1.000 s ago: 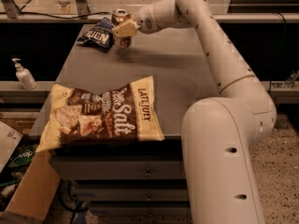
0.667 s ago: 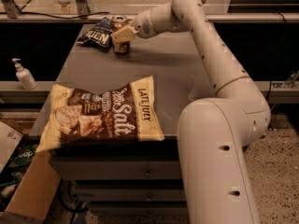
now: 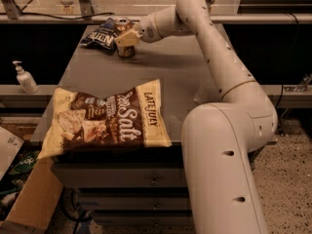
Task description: Move orange can near blue chip bag
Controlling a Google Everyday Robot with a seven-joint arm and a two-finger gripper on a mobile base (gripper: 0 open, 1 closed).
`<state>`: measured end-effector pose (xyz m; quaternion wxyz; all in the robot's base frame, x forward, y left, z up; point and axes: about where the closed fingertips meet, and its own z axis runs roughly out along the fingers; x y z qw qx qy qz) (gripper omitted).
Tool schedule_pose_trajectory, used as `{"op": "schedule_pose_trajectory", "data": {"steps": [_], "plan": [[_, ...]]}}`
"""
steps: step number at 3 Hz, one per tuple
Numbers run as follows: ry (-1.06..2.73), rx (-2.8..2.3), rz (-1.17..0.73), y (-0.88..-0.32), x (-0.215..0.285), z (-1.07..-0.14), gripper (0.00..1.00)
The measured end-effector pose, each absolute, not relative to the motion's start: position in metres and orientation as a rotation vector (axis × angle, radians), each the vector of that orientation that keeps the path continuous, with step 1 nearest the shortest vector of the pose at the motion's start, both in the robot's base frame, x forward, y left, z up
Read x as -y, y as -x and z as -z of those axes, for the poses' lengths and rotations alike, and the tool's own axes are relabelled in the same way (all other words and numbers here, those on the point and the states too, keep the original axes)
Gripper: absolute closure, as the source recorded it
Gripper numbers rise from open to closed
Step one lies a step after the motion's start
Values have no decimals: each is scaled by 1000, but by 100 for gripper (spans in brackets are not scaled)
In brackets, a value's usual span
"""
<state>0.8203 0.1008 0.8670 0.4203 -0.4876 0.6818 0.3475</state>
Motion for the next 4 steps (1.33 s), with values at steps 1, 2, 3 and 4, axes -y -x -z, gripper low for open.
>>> {"op": "schedule_pose_trajectory", "data": {"steps": [1,2,3,4], "plan": [[1222,-1709,-871,-820,-101,-868,58],[1222,-1709,-871,-820,-101,-869,35],[1222,-1709,-871,-820,-101,-869,12],[1226,-1718,-865,-816,-89,-874,0]]}}
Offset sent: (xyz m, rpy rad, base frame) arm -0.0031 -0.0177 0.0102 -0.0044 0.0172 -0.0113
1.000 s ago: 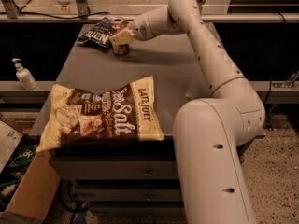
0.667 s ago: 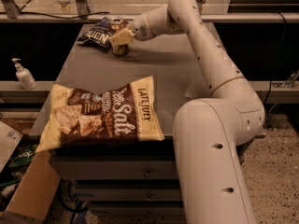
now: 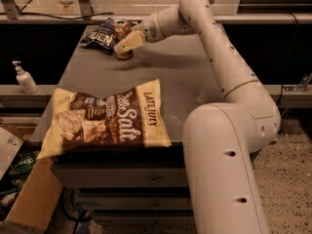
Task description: Move orange can near blue chip bag
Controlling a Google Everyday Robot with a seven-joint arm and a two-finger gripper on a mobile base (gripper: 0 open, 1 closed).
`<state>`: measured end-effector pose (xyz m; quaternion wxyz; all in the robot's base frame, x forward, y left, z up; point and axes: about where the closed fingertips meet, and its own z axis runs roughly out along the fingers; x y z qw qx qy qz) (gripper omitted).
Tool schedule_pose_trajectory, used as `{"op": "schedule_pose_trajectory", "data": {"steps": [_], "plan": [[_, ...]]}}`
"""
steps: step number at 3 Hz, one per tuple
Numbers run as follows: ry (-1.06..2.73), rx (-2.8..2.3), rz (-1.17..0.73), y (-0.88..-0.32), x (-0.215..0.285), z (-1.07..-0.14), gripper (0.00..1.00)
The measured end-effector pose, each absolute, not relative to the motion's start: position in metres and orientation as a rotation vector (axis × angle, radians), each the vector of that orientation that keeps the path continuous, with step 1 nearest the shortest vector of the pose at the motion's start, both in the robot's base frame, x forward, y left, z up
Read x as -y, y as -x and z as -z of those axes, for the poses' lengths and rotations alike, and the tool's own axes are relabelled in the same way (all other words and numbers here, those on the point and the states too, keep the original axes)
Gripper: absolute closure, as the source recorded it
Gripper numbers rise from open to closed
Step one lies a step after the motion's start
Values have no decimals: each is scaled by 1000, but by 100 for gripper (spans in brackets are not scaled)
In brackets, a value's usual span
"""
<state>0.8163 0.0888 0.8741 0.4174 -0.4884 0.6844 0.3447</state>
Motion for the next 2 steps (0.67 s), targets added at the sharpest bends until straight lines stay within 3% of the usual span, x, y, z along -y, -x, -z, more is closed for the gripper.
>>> {"op": "schedule_pose_trajectory", "data": {"steps": [1,2], "plan": [[1221,-1735,-834,-816,-67,-879,0],[1156,-1800,-762,-824,-12,-876,0]]}}
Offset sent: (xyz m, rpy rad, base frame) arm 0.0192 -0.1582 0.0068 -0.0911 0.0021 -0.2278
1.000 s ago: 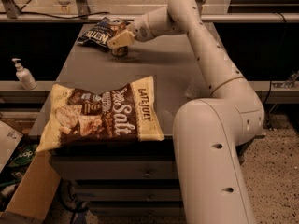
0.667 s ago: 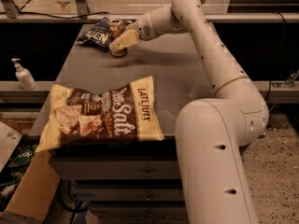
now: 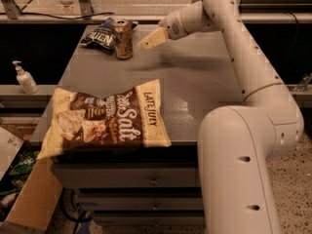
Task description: Move orange can near blue chip bag
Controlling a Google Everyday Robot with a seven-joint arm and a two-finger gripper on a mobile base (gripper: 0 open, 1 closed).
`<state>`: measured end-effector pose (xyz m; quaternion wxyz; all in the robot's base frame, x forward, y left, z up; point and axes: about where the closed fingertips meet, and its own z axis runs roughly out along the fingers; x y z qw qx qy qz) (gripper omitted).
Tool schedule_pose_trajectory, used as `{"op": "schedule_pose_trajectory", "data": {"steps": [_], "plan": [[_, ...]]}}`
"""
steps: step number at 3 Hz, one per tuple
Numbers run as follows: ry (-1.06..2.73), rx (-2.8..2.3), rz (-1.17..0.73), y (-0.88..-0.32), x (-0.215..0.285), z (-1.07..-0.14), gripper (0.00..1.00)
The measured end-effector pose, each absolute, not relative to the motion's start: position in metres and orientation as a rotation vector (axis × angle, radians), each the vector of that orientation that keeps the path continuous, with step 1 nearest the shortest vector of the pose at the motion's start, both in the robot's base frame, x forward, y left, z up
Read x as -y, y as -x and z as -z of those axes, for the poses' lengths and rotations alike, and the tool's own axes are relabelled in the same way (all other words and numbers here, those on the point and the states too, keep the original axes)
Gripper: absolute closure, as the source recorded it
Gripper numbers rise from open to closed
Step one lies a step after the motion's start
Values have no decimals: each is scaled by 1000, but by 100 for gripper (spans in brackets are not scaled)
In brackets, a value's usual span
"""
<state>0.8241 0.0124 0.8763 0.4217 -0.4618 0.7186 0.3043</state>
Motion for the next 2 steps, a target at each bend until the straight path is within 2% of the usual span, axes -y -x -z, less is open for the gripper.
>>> {"op": "schedule_pose_trajectory", "data": {"steps": [1,2], "plan": [[1029,-1886,-648,-827,79,-877,0],[1029,-1886,-648,-827,79,-877,0]]}}
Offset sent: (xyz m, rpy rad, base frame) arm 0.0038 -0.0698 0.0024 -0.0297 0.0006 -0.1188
